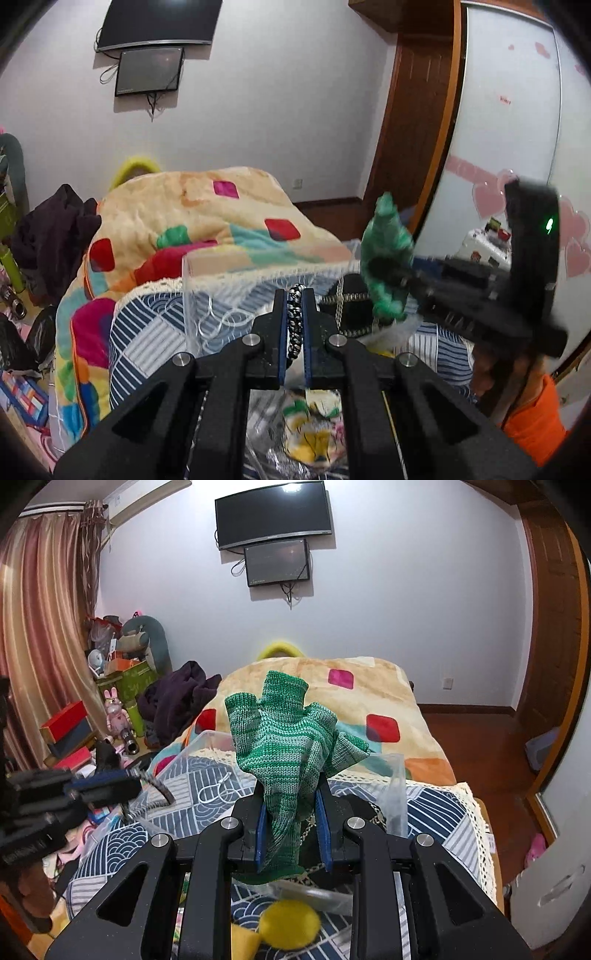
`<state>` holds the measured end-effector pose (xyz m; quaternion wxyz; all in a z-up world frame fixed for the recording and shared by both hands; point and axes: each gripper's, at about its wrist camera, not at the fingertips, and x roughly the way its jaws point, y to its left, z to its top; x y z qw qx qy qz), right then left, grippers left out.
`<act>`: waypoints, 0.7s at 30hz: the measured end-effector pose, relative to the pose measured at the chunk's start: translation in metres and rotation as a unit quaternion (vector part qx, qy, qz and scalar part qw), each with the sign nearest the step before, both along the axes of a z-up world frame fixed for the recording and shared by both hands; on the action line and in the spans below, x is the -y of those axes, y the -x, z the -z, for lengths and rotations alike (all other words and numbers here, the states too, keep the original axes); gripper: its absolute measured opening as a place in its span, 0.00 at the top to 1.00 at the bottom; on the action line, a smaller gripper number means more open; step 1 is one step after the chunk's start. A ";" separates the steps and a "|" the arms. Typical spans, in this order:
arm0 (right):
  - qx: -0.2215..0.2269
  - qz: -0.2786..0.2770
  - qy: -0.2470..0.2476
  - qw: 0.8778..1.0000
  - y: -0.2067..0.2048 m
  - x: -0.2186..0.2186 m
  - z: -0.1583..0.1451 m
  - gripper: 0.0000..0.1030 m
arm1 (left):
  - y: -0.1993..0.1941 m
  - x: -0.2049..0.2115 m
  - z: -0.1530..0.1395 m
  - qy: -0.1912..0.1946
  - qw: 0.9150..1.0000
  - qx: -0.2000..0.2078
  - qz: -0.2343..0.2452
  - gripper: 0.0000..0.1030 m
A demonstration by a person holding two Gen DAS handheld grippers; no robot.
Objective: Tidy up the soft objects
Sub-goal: 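Release the chain into the box while the right tool drops the green glove in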
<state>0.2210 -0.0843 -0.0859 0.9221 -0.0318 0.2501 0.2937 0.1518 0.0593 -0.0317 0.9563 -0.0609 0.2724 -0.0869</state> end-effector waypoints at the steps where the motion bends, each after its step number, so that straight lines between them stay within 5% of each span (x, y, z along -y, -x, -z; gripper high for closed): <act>1: -0.003 -0.001 0.002 1.000 -0.002 -0.001 0.002 0.80 | -0.002 0.000 -0.001 -0.001 1.000 0.002 -0.003 0.94; 17: -0.061 -0.018 0.062 0.996 -0.023 -0.030 0.037 0.80 | -0.054 -0.004 0.062 -0.010 0.996 -0.078 -0.031 0.93; 19: -0.064 -0.020 0.067 0.995 -0.023 -0.030 0.038 0.76 | -0.055 -0.006 0.066 0.004 0.996 -0.086 -0.026 0.88; 21: -0.069 -0.023 0.070 0.995 -0.024 -0.030 0.039 0.61 | -0.052 -0.007 0.067 0.007 0.996 -0.087 -0.026 0.83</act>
